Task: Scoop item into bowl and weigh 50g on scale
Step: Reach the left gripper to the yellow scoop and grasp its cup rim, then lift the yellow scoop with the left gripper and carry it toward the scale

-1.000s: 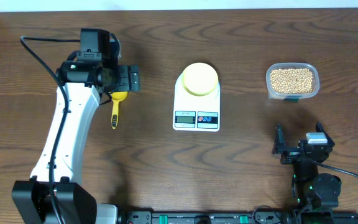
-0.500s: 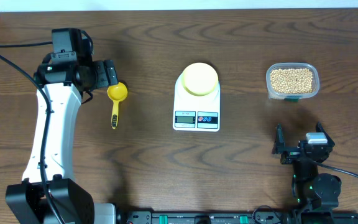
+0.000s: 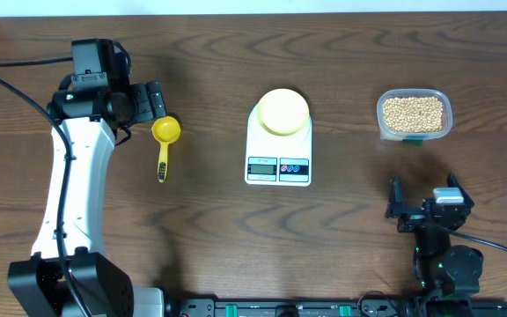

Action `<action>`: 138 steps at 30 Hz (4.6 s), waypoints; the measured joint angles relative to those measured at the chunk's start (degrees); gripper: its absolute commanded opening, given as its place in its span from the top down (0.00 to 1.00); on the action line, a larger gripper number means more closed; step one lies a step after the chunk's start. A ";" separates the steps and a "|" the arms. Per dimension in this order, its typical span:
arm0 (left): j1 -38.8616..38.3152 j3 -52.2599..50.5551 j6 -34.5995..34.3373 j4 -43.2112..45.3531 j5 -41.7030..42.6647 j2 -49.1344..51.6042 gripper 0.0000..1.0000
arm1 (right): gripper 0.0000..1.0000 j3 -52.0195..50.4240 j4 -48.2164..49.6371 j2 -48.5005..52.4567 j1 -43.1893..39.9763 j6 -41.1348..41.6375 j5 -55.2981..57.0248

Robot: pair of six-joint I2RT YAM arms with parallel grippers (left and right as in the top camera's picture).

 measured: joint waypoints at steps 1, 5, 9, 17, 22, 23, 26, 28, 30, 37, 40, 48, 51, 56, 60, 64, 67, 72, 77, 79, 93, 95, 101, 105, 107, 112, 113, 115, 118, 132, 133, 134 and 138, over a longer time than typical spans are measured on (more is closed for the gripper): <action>0.00 0.00 0.00 0.00 0.00 0.00 0.02 | 0.01 0.00 0.00 0.00 0.00 0.00 0.00; 0.00 0.00 0.33 1.16 -0.20 0.00 0.02 | 0.01 0.00 0.00 0.00 0.00 0.00 0.00; 0.00 0.00 1.22 5.31 -1.73 0.00 0.02 | 0.01 0.00 0.00 0.00 0.00 0.00 0.00; 0.00 0.00 4.35 6.08 -2.49 0.02 0.01 | 0.01 0.00 0.00 0.00 0.00 0.00 0.00; 0.11 0.00 9.84 3.69 1.29 1.36 0.07 | 0.01 0.00 0.00 0.00 0.00 0.00 0.00; 0.11 0.00 10.58 2.97 2.10 1.99 0.08 | 0.01 0.00 0.00 0.00 0.00 0.00 0.00; 0.11 0.00 12.31 0.94 3.74 4.50 0.09 | 0.01 0.00 0.00 0.00 0.00 0.00 0.00; 0.26 0.00 13.68 0.24 4.26 6.49 0.12 | 0.01 0.00 0.00 0.00 0.00 0.00 0.00; 0.57 0.00 14.58 0.33 4.63 8.24 0.16 | 0.01 0.00 0.00 0.00 0.00 0.00 0.00; 2.27 0.00 17.99 1.36 5.01 13.70 0.28 | 0.01 0.00 0.00 0.00 0.00 0.00 0.00; 2.64 0.00 19.17 2.27 5.07 16.13 0.38 | 0.01 0.00 0.00 0.00 0.00 0.00 0.00; 2.67 0.00 20.11 5.86 5.90 22.08 0.43 | 0.01 0.00 0.00 0.00 0.00 0.00 0.00; 2.67 0.00 20.09 7.17 6.80 23.80 0.44 | 0.01 0.00 0.00 0.00 0.00 0.00 0.00; 2.67 0.00 20.04 9.18 7.87 26.18 0.44 | 0.01 0.00 0.00 0.00 0.00 -0.02 0.00; 2.67 0.00 20.04 10.62 8.04 27.36 0.49 | 0.01 0.00 0.00 0.00 0.00 0.00 0.00; 2.67 0.00 20.04 10.93 8.07 27.45 0.51 | 0.01 0.00 0.00 0.00 0.00 -0.02 0.00; 2.67 0.00 20.09 10.99 8.07 27.45 0.56 | 0.01 0.00 0.00 0.00 0.00 0.00 0.00; 2.58 0.00 20.02 11.13 8.07 27.45 0.59 | 0.01 0.00 0.00 0.00 0.00 0.00 0.00; 2.27 0.00 20.02 11.19 8.07 27.50 0.67 | 0.01 0.00 0.00 0.00 0.00 0.00 0.00; 2.21 0.00 19.98 11.21 8.07 27.78 0.75 | 0.01 0.00 0.00 0.00 0.00 0.00 0.00; 2.08 0.00 19.50 12.04 8.74 28.22 0.92 | 0.01 0.00 0.00 0.00 0.00 0.00 0.00; 2.08 -0.02 18.56 12.13 8.70 27.54 0.93 | 0.01 0.00 0.00 0.00 0.00 0.00 0.00; 2.08 -0.28 10.75 13.90 8.70 18.71 0.93 | 0.01 0.00 0.00 0.00 0.00 -0.02 0.00; 2.08 -0.26 0.07 14.62 8.70 9.31 0.92 | 0.01 0.00 0.00 0.00 0.00 0.00 0.00; 2.08 -0.17 -6.67 15.28 8.72 5.53 0.93 | 0.01 0.00 0.00 0.00 0.00 0.00 0.00; 2.08 -0.17 -16.55 15.21 9.14 4.87 0.92 | 0.01 0.00 0.00 0.00 0.00 0.00 0.00; 2.08 -0.17 -17.86 15.15 9.53 4.98 0.92 | 0.01 0.00 0.00 0.00 0.00 0.00 0.00; 2.08 -0.17 -19.45 15.17 10.14 4.98 0.92 | 0.01 0.00 0.00 0.00 0.00 0.00 0.00; 1.88 -0.17 -21.07 15.52 10.86 5.01 0.92 | 0.01 0.00 0.00 0.00 0.00 0.00 0.00; -1.40 -0.17 -22.49 17.49 11.08 5.01 0.92 | 0.01 0.00 0.00 0.00 0.00 -0.02 0.00; -1.70 -0.17 -22.49 17.68 11.08 5.01 0.92 | 0.01 0.00 0.00 0.00 0.00 0.00 0.00; -2.08 -0.17 -22.49 17.97 11.10 4.98 0.92 | 0.01 0.00 0.00 0.00 0.00 0.00 0.00; -3.08 -0.17 -22.91 18.16 11.10 5.01 0.92 | 0.01 0.00 0.00 0.00 0.00 0.00 0.00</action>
